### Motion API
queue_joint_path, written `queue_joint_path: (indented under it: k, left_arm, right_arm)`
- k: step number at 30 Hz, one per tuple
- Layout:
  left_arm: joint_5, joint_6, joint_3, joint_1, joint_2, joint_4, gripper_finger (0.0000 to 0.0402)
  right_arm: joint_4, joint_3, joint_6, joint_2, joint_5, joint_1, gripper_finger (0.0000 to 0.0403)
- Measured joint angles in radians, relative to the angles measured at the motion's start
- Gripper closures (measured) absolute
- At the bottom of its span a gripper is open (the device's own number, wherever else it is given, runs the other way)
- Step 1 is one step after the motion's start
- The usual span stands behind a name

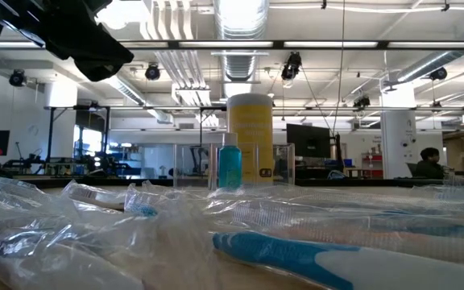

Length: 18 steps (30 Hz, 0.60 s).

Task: Pick & Place toothbrushing station
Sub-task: Put the mouthwash bottle into the transparent organizer

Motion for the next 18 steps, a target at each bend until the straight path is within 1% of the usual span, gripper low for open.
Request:
queue_joint_path:
  k: [6, 12, 18]
  left_arm:
    - [0.0, -0.001, 0.0, 0.0, 0.0, 0.0, 0.0385]
    - [0.0, -0.001, 0.0, 0.0, 0.0, -0.001, 0.0385]
    - [0.0, -0.002, 0.0, 0.0, 0.0, -0.001, 0.0385]
  right_arm:
    - [-0.005, 0.011, -0.046, 0.0, 0.0, 0.0, 0.0271]
    - [-0.013, -0.012, -0.052, -0.002, -0.018, 0.0, 0.0287]
    - [-0.015, -0.004, -0.051, 0.0, -0.026, -0.001, 0.0303]
